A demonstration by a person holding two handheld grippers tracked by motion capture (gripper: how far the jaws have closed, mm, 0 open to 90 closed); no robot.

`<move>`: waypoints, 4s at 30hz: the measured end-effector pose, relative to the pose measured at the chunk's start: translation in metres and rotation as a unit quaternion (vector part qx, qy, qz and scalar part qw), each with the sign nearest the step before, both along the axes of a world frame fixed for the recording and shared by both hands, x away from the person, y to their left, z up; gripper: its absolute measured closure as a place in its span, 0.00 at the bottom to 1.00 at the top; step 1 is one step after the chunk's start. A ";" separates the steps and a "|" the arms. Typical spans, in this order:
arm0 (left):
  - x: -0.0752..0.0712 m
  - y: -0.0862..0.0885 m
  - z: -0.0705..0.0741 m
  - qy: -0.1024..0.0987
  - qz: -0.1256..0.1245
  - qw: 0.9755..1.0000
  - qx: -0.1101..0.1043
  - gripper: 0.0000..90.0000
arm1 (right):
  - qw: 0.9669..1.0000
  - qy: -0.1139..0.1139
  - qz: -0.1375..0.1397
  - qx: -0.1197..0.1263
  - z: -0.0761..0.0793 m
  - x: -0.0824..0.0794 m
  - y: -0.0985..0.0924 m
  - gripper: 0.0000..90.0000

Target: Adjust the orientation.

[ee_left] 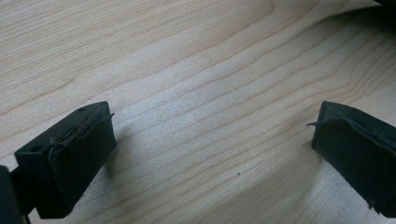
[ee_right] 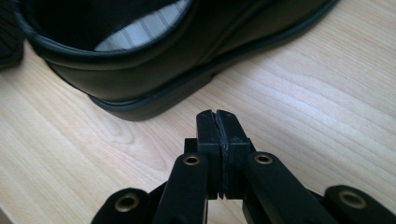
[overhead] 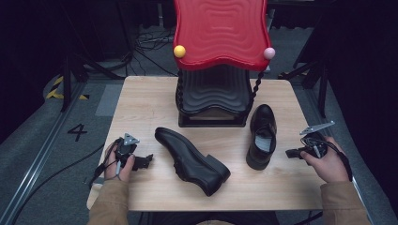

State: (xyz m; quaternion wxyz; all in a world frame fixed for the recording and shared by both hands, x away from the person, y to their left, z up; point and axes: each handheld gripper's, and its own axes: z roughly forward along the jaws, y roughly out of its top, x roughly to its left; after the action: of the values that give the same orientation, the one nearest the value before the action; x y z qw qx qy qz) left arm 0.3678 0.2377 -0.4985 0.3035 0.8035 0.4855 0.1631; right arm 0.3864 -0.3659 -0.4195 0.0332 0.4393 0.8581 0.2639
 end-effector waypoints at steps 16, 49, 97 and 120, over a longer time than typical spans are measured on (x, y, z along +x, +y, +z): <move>0.001 0.000 0.000 -0.001 -0.003 1.000 0.002 0.00 | 0.999 -0.013 0.017 0.025 0.020 -0.011 0.004 1.00; 0.001 0.000 0.000 -0.001 -0.002 1.000 0.002 0.00 | 0.978 -0.024 0.187 0.086 0.072 -0.044 0.091 1.00; 0.001 0.000 0.000 -0.001 -0.002 1.000 0.002 0.00 | 0.963 0.006 0.269 0.025 0.022 -0.035 0.214 1.00; 0.001 0.000 0.000 -0.001 -0.002 1.000 0.002 0.00 | 0.966 -0.006 0.258 0.014 0.022 -0.033 0.211 1.00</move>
State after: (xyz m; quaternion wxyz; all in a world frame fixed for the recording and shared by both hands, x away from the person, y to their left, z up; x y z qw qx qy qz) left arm 0.3684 0.2379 -0.4984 0.3033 0.8049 0.4829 0.1642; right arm 0.3534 -0.1550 -0.3976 -0.0367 0.2014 0.9385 0.2779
